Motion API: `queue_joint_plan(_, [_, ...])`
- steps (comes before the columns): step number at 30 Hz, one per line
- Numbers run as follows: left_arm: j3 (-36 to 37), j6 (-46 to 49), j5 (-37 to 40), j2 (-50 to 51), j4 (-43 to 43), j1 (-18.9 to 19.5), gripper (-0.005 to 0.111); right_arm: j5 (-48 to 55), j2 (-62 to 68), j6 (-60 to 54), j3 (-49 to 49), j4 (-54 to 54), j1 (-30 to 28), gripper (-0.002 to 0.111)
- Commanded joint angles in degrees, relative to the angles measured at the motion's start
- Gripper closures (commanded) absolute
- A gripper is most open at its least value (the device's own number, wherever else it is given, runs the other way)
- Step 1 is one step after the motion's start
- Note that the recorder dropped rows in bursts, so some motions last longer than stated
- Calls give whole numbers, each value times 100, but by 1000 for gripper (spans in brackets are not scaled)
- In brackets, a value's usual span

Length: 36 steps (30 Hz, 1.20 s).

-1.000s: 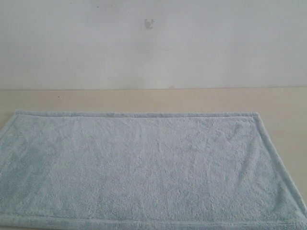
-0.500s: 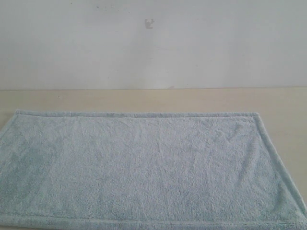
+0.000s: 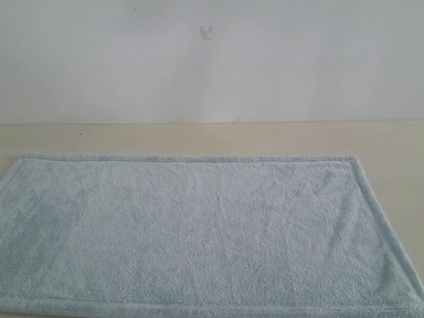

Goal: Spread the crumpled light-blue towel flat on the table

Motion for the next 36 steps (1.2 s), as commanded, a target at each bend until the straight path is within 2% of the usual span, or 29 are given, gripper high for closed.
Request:
queue_joint_plan(1, [32,32,-1,-29,-73,-14,103,50,-41,10,10,70,-32,109])
queue_joint_plan(9, [32,32,-1,-29,-73,-14,103,50,-41,10,10,697,-192,109])
queue_joint_plan(27, [32,32,-1,-43,-73,-14,103,50,-41,10,10,710,-296,109])
queue_joint_plan(36, [45,32,-84,-708,-33,-2,103,50,-41,10,10,710,-296,109])
